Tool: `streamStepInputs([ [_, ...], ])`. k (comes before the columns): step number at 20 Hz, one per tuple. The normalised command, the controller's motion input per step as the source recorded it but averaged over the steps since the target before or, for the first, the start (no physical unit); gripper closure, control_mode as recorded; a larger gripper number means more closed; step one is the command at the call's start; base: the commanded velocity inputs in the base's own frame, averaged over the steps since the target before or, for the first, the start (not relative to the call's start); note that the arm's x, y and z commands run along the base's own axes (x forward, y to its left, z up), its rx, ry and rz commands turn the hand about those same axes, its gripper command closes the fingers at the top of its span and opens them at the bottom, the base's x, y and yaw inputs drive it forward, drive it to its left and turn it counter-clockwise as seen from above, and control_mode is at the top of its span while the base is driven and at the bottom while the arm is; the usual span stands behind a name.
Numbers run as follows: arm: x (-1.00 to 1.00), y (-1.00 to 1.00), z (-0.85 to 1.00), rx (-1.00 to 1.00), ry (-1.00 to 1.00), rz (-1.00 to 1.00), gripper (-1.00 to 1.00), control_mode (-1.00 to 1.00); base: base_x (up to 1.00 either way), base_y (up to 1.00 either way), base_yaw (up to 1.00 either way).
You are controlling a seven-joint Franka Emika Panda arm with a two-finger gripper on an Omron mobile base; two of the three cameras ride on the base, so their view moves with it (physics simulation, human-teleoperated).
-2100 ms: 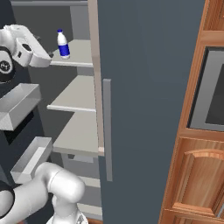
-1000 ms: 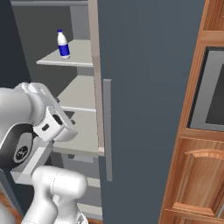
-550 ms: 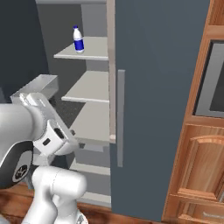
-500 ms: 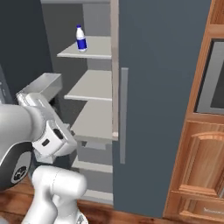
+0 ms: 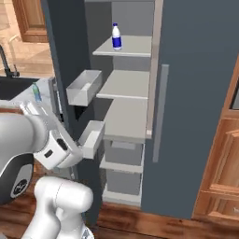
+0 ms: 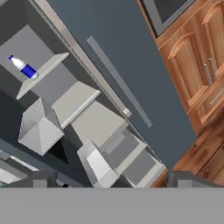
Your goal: Take the bottled waters from the counter and place them in the freezer to freeze. Close the freezer door after placing the bottles.
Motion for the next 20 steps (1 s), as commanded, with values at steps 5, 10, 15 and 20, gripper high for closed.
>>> streamStepInputs([
  [5,0.0,0.0,0.0,0.0,0.0,0.0,-1.0,1.0,-0.29,1.0,0.37],
  [10,0.0,0.0,0.0,0.0,0.0,0.0,-1.0,1.0,-0.19,1.0,0.51],
  [15,0.0,0.0,0.0,0.0,0.0,0.0,-1.0,1.0,0.57,0.86,0.28],
  [20,0.0,0.0,0.0,0.0,0.0,0.0,-1.0,1.0,1.0,0.14,-0.07],
])
